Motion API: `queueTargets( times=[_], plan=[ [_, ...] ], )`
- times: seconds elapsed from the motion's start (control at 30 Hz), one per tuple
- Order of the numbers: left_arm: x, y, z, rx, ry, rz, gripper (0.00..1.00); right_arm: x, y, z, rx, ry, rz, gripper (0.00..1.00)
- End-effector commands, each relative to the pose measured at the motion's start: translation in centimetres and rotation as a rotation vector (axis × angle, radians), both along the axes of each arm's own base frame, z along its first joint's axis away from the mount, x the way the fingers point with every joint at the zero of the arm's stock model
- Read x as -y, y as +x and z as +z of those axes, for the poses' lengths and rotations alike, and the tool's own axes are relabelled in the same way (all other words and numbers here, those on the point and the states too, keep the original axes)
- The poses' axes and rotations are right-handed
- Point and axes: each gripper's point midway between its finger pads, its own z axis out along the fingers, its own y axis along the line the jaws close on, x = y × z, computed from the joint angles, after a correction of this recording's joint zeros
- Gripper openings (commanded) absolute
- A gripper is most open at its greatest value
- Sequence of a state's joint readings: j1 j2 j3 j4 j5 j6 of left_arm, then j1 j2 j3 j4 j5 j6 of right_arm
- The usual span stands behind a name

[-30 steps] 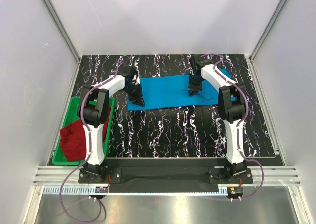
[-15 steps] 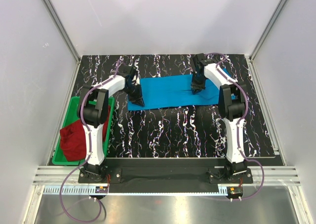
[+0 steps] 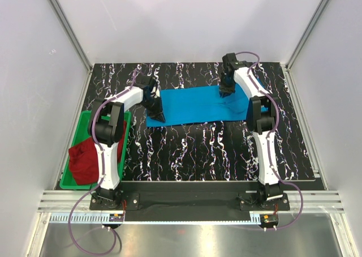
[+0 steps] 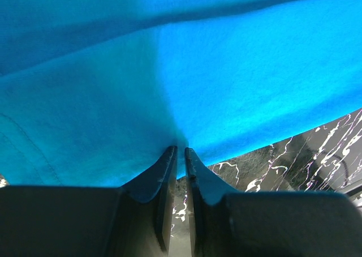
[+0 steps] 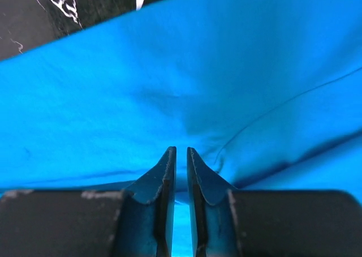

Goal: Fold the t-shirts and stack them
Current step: Fold the tshirt

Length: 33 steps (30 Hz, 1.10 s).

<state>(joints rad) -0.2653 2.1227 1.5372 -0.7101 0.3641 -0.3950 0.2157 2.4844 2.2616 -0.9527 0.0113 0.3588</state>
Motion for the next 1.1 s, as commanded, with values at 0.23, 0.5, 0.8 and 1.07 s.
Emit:
queueTargets(
  times=[0.23, 0.5, 0.8, 1.07],
  plan=[
    [-1.9, -1.4, -1.2, -0.024, 0.07, -0.003, 0.18, 5.3, -2.5, 6.6, 0.053, 0.003, -0.091, 0.38],
    [-0.2, -0.5, 1.1, 0.053, 0.004, -0.018, 0.22, 8.2, -7.4, 7.9, 0.054, 0.367, -0.306, 0.65],
    [9.7, 0.3, 7.7, 0.302, -0.283, -0.209, 0.38, 14.3, -7.0, 6.5, 0.098, 0.479, -0.469, 0.59],
    [22.0, -0.2, 11.7, 0.372, -0.499, -0.306, 0.41, 16.8, -6.3, 4.7, 0.103, 0.43, -0.524, 0.46]
  ],
)
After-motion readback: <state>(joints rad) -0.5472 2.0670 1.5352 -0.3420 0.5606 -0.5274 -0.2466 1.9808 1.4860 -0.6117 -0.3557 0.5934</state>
